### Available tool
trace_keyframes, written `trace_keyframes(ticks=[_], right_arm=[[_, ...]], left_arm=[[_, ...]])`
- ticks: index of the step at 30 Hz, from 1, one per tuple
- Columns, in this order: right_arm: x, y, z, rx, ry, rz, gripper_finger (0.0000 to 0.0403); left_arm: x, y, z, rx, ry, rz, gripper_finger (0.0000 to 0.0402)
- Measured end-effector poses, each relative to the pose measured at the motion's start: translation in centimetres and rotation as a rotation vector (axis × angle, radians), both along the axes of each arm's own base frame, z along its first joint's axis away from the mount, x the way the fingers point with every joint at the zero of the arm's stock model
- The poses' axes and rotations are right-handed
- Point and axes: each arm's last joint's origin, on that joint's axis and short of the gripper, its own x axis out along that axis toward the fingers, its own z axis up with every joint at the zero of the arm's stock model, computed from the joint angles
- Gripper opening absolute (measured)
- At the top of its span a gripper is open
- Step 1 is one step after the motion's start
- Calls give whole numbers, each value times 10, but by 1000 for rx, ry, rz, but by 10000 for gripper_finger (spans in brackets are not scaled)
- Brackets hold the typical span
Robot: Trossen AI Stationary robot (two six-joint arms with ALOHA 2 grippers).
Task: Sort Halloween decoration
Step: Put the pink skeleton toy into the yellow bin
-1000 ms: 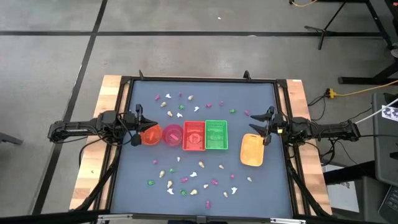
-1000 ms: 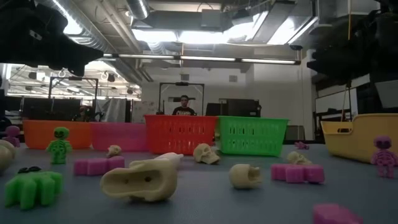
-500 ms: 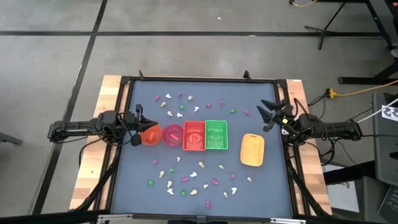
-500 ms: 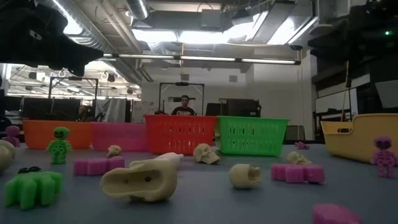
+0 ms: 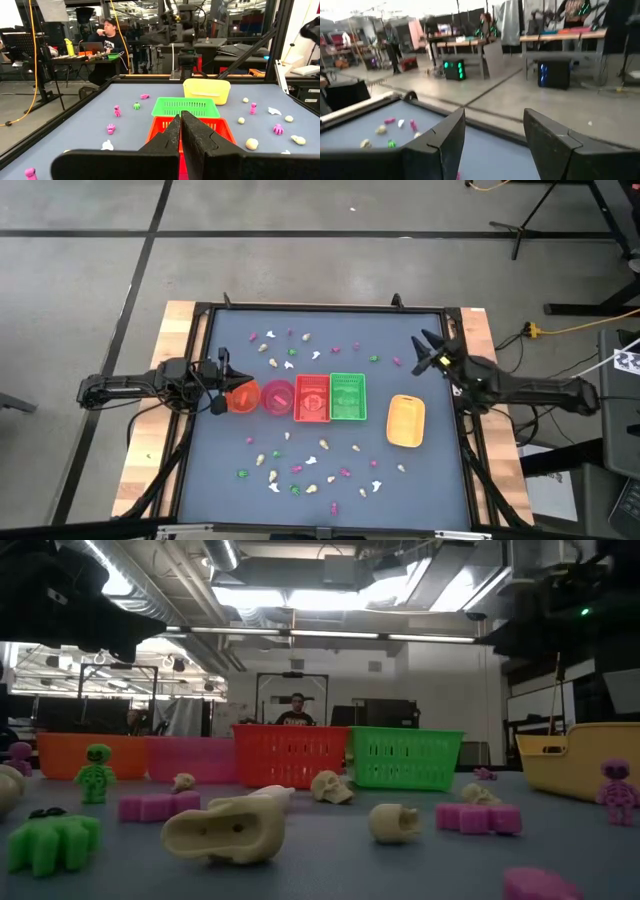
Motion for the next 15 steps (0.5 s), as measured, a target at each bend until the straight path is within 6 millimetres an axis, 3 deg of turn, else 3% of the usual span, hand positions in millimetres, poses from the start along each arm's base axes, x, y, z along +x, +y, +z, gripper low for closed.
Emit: trace_keyframes(ticks=[15], right_arm=[[5,-51,-43,362,179,26,199]], left_arm=[[0,0,0,0,0,0,0]])
